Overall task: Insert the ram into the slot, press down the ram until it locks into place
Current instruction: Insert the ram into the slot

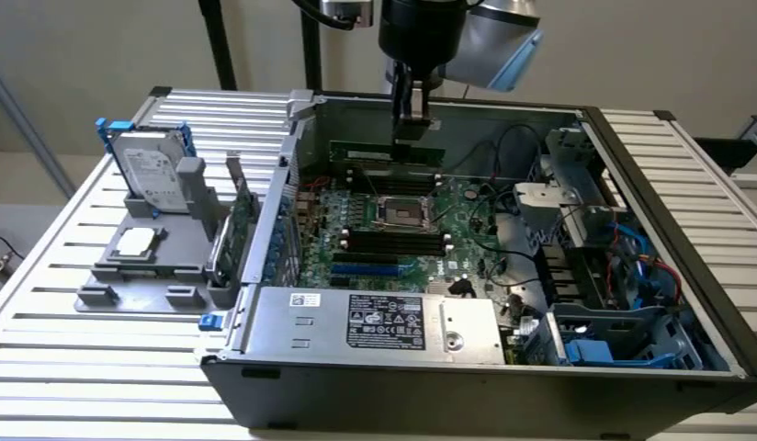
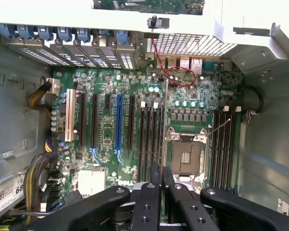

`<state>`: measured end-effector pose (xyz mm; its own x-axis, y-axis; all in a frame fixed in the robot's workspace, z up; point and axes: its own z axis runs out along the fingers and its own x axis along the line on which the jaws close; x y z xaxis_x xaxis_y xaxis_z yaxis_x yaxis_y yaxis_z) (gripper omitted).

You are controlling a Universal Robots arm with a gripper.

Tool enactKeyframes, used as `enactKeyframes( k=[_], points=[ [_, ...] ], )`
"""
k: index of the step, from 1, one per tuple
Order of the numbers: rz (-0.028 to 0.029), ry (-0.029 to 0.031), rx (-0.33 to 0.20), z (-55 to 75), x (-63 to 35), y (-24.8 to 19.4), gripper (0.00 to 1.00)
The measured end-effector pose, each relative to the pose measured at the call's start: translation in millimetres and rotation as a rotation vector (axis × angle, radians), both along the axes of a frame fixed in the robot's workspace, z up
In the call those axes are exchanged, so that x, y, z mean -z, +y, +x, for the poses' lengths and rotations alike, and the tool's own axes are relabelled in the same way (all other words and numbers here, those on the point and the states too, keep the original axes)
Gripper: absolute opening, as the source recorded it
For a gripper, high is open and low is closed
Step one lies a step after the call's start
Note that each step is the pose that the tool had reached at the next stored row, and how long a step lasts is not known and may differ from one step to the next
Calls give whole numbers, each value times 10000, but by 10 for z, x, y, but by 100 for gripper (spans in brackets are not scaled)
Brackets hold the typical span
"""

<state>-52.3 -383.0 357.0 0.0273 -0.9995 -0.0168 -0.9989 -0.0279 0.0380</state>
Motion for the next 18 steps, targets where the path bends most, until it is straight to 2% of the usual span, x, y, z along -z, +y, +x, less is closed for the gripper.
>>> enactKeyframes(
  k=[5,9,18],
  points=[
    [6,4,-16,65,84,-53,13],
    [4,5,-47,107,157,-112,13],
    [5,5,-298,171,321,-194,13]
  ],
)
